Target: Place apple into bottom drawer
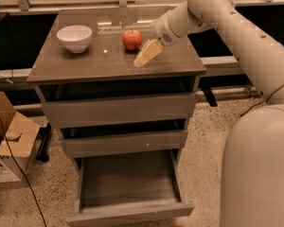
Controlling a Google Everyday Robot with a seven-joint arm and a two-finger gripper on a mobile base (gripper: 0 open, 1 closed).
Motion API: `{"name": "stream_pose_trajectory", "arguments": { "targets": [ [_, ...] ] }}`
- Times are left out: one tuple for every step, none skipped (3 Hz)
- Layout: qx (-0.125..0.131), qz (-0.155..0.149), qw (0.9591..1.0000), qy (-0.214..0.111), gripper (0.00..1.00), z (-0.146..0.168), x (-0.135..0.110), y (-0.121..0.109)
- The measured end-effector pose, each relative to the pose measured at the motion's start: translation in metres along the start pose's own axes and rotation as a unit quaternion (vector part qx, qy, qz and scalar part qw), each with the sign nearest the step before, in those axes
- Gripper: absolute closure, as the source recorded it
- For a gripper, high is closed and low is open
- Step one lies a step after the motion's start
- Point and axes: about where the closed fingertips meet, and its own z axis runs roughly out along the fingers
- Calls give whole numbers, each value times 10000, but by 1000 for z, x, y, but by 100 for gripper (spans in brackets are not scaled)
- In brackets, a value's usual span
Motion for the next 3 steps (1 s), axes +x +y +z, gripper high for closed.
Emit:
{"name": "stream_pose_trajectory", "arguments": {
  "targets": [
    [27,105,9998,-182,0,33,4,-26],
    [-24,125,9995,-294,0,60,3,-41],
    [-108,152,9992,-345,0,81,2,-46]
  ]
}}
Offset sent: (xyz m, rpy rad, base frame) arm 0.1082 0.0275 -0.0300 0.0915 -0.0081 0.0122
